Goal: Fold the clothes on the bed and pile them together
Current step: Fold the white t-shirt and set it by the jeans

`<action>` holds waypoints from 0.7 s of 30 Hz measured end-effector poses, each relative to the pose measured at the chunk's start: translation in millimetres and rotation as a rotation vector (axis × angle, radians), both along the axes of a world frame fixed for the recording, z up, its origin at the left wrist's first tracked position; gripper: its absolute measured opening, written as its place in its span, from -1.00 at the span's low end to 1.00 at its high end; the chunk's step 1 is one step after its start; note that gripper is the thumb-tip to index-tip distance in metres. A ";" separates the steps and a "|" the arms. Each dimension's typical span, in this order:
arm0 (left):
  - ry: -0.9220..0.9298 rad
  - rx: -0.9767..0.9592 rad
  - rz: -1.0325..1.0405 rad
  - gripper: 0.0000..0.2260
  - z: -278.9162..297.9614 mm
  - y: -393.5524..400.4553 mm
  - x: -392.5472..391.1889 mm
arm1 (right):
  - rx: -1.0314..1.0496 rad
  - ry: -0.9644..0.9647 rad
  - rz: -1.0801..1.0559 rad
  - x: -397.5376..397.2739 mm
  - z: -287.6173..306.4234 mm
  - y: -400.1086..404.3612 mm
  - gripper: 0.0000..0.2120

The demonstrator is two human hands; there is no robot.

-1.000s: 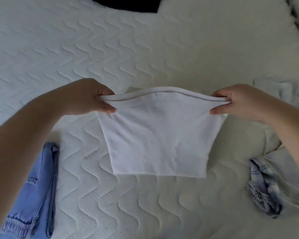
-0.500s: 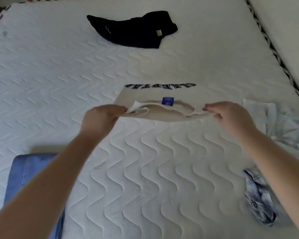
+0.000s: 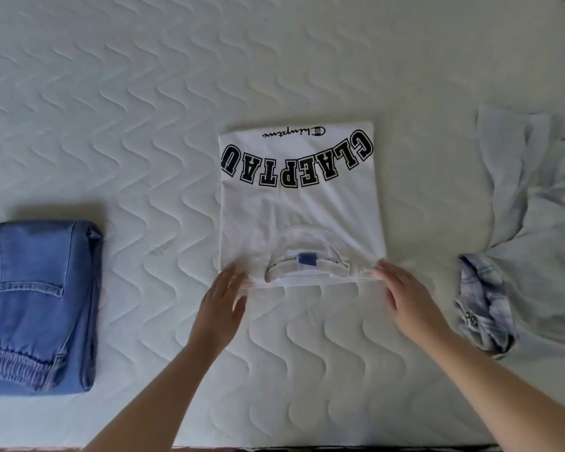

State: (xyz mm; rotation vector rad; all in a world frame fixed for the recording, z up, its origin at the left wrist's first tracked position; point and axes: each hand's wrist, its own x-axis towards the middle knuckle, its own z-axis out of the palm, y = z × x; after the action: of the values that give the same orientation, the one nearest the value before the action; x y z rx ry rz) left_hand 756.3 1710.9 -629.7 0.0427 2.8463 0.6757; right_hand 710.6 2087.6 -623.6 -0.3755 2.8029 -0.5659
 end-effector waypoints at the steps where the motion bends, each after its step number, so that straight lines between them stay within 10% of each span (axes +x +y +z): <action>1: 0.002 0.050 0.097 -0.60 3.3 -0.5 -5.7 | -0.047 -0.016 -0.100 -4.5 2.0 -0.9 -0.60; 7: -0.210 0.215 0.728 -0.72 6.0 -15.7 -65.8 | -0.263 -0.262 -0.723 -51.3 -3.4 -19.2 -0.72; 15: -0.370 0.248 0.803 -0.83 -2.2 -21.8 -75.2 | -0.134 -0.311 -0.831 -58.5 -14.7 -24.6 -0.73; 21: -0.397 0.695 0.995 -0.75 -4.8 -30.7 -66.7 | -0.457 -0.486 -1.031 -68.3 -11.5 -9.0 -0.83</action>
State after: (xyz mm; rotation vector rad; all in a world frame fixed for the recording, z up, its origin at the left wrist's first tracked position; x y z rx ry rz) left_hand 689.6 1680.2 -634.5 -1.2757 1.9747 1.5786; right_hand 642.3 2078.6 -635.1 1.0533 2.1746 -1.2759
